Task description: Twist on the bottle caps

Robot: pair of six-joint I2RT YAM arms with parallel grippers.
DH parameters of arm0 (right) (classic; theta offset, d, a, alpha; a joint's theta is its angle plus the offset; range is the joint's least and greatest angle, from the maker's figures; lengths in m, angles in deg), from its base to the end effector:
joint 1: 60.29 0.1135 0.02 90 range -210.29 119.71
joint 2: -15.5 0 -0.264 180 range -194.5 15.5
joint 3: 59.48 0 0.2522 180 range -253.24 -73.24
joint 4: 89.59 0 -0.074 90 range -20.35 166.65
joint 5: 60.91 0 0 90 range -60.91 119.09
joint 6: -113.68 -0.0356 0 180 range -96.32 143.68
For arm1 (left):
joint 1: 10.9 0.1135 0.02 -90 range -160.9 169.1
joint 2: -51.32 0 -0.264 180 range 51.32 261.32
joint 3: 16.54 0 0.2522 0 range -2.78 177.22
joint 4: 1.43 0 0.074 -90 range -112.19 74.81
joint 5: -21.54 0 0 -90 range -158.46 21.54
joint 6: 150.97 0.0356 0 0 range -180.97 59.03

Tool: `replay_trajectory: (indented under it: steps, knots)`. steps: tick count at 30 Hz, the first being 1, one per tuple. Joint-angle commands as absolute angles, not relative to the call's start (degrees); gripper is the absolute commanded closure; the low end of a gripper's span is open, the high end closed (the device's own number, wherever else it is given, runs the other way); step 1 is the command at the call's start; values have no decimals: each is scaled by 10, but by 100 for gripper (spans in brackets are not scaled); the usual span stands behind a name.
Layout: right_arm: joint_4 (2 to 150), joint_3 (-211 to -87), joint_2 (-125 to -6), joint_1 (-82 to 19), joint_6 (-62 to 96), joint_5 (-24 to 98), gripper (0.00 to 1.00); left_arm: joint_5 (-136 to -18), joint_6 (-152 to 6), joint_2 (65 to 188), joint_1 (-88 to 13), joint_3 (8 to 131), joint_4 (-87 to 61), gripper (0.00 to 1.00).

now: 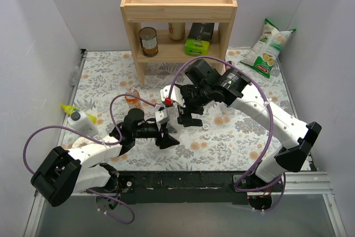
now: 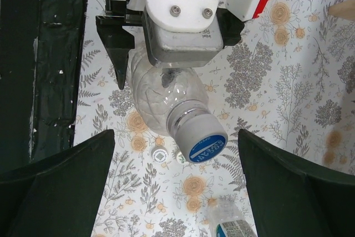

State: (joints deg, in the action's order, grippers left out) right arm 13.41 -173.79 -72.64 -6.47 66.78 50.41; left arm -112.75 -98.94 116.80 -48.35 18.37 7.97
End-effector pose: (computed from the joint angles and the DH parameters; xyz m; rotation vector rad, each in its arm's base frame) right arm 0.1699 0.2542 0.4055 -1.9375 1.4979 0.5391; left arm 0.1598 -0.1537 0.1895 0.5784 2.1116 -1.5628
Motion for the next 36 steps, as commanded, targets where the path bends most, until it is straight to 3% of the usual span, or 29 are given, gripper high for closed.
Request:
replay_trajectory:
  steps: [1, 13, 19, 26, 36]
  knots:
    - [135, -1771, -730, -61, 657, 486, 2, -1129, -967, 1159, -480, 194, 82, 100]
    - [24, -1835, -740, -62, 751, 528, 2, -1157, -864, 1140, -480, 190, 15, 100]
    - [17, -1814, -738, -62, 775, 540, 9, -1160, -798, 1140, -481, 204, -17, 100]
    - [17, -1806, -744, -62, 775, 558, 23, -1161, -798, 1141, -480, 211, -18, 100]
    - [17, -1797, -750, -62, 779, 577, 33, -1162, -802, 1146, -480, 216, -15, 100]
